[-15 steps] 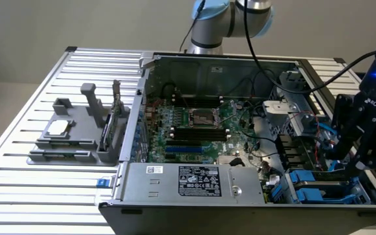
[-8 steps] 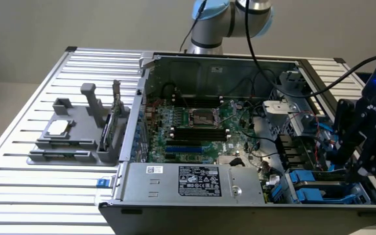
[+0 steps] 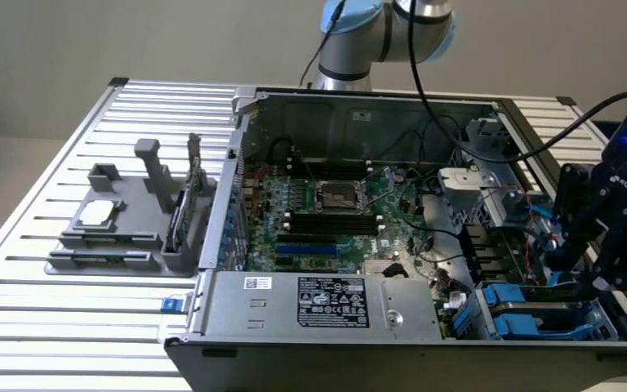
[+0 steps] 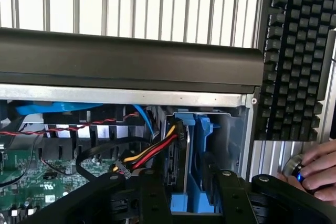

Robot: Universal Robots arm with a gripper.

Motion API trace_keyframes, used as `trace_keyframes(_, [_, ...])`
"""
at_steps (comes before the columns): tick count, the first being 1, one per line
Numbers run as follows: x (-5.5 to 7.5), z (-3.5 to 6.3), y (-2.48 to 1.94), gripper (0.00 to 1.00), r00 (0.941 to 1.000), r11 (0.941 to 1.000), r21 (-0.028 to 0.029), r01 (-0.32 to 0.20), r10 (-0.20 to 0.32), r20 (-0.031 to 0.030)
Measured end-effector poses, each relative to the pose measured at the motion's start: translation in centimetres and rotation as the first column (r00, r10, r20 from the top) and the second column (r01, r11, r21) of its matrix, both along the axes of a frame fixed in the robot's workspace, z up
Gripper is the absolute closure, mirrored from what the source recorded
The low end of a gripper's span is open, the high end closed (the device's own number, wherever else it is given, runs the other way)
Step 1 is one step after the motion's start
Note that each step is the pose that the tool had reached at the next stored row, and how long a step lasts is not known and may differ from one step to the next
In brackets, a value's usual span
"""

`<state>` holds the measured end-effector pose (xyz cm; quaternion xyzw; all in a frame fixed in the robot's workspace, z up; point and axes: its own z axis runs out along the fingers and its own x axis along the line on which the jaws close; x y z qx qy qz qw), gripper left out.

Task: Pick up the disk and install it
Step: 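Insert the first disk wire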

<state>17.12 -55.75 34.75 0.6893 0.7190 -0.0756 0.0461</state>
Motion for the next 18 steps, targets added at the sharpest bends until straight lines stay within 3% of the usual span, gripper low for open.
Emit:
trace_keyframes(5, [0.2, 0.0, -0.21, 0.58, 1.0, 1.0, 0.0061, -0.008, 0.008, -0.0001])
trace_keyframes(9, [0.2, 0.0, -0.21, 0.58, 0.9996, 0.9993, 0.0264, -0.027, 0.027, -0.0006])
trace_keyframes(13, [0.2, -0.01, -0.36, 0.58, 0.9994, 0.9984, 0.0427, -0.036, 0.036, -0.0006])
trace_keyframes(18, [0.2, -0.01, -1.29, 0.58, 0.9993, 0.9982, 0.0479, -0.036, 0.036, -0.0008])
